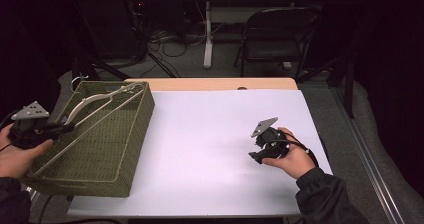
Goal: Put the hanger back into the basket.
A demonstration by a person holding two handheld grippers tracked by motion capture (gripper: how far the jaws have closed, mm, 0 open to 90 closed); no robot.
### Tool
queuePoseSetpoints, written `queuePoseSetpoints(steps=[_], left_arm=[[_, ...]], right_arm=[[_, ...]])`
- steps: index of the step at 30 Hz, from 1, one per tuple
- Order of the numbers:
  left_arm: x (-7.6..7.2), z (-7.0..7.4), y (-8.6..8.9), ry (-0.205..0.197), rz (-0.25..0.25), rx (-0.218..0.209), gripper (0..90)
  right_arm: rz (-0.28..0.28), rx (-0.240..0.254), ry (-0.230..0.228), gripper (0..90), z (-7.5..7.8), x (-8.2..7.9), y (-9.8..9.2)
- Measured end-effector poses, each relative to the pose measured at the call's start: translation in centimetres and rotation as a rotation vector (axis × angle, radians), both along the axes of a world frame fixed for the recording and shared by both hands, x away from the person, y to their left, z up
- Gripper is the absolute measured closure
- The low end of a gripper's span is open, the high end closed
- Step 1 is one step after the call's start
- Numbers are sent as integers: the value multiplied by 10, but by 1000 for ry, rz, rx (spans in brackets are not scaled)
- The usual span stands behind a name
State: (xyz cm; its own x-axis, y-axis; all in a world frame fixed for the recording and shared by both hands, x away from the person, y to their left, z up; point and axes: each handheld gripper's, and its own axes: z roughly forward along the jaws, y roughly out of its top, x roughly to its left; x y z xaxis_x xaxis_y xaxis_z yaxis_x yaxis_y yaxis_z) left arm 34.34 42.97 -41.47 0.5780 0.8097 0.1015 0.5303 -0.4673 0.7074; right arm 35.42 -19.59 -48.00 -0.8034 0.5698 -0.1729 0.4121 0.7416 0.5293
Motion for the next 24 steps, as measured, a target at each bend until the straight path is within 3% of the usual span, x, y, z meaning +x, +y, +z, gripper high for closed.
queuePoseSetpoints(steps=[4, 6, 11, 12, 16, 20, 24], left_arm=[[3, -14, 4, 29, 7, -13, 874], [6, -29, 6, 63, 14, -23, 874], [10, -49, 10, 124, 32, -46, 873], [10, -51, 11, 128, 38, -56, 872], [12, -52, 13, 152, 91, -67, 856], [10, -47, 15, 73, 175, 30, 713], [7, -40, 22, 37, 248, 43, 631]], right_arm=[[-1, -8, 5, 337, -1, 1, 1], [0, -7, 2, 337, -2, 1, 2], [19, -41, 21, 337, -1, 1, 5], [13, -16, 4, 337, -3, 1, 5], [9, -9, 8, 337, -4, 0, 5], [1, -9, 15, 337, -4, 0, 4], [1, 0, 13, 337, -6, -1, 2]])
